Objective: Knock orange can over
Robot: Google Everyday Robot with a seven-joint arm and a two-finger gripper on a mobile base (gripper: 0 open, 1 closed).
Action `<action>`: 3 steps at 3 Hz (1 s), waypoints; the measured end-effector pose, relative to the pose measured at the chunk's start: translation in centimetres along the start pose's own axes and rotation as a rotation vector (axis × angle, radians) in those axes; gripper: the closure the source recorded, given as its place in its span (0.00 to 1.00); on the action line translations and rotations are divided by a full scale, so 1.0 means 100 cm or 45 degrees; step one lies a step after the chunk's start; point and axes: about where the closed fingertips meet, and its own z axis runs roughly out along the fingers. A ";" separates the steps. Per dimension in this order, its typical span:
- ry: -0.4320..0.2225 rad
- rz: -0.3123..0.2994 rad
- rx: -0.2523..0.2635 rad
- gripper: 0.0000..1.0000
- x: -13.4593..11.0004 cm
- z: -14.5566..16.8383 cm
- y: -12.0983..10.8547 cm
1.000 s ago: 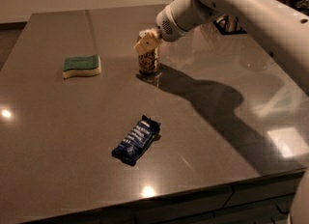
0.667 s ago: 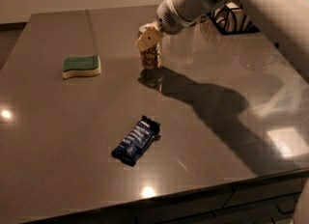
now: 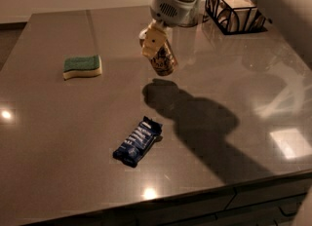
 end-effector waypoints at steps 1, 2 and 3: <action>0.170 -0.127 -0.042 0.82 0.005 0.007 0.018; 0.301 -0.223 -0.075 0.59 0.008 0.025 0.026; 0.404 -0.306 -0.102 0.28 0.007 0.048 0.029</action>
Offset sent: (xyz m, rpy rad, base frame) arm -0.0268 0.0109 -0.0498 -0.4063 0.1165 0.2216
